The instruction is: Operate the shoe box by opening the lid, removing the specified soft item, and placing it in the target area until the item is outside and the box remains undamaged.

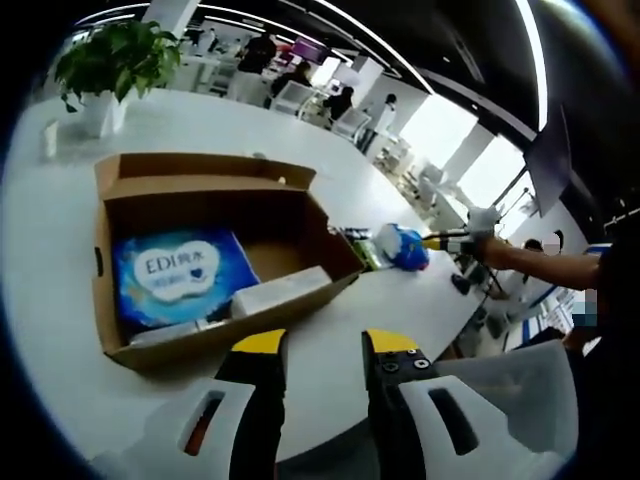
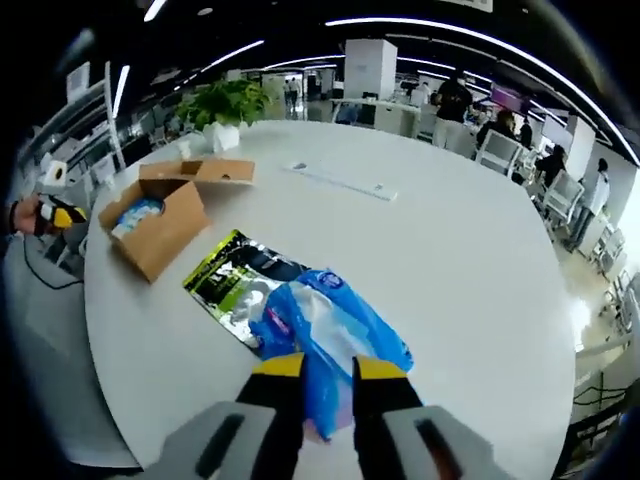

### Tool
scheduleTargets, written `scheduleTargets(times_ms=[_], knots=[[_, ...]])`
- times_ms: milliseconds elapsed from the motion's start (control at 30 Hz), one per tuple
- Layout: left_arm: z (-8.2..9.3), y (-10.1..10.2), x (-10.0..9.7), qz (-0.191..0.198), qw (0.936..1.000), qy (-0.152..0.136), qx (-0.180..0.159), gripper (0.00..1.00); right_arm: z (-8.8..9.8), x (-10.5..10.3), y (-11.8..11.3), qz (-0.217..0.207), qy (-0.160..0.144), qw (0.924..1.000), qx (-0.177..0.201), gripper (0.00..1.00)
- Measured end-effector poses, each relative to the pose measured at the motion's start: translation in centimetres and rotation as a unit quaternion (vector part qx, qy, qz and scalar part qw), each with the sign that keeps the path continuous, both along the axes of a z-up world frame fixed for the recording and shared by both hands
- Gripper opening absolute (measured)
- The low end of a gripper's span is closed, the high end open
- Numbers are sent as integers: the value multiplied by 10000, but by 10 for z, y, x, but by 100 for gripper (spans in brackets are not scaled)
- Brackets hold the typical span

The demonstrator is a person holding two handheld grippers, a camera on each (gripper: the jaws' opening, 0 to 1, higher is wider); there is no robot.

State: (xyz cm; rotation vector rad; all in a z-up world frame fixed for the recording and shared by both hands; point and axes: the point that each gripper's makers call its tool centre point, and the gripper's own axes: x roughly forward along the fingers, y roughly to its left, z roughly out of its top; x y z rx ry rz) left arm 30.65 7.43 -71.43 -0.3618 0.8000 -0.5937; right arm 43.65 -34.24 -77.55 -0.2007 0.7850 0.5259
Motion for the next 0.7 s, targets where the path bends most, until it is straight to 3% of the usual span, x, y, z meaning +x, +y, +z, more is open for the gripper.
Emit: scheduleTargets(times_ms=[233, 500, 700], knots=[[-2, -5, 0, -50, 10000, 25, -15, 29, 6, -5, -14, -343, -189, 9992, 104, 17], [-4, -11, -1, -113, 9999, 57, -39, 29, -11, -17, -19, -594, -79, 9982, -84, 35], [-3, -11, -2, -107, 9999, 87, -54, 29, -25, -21, -15, -807, 72, 9967, -30, 37]])
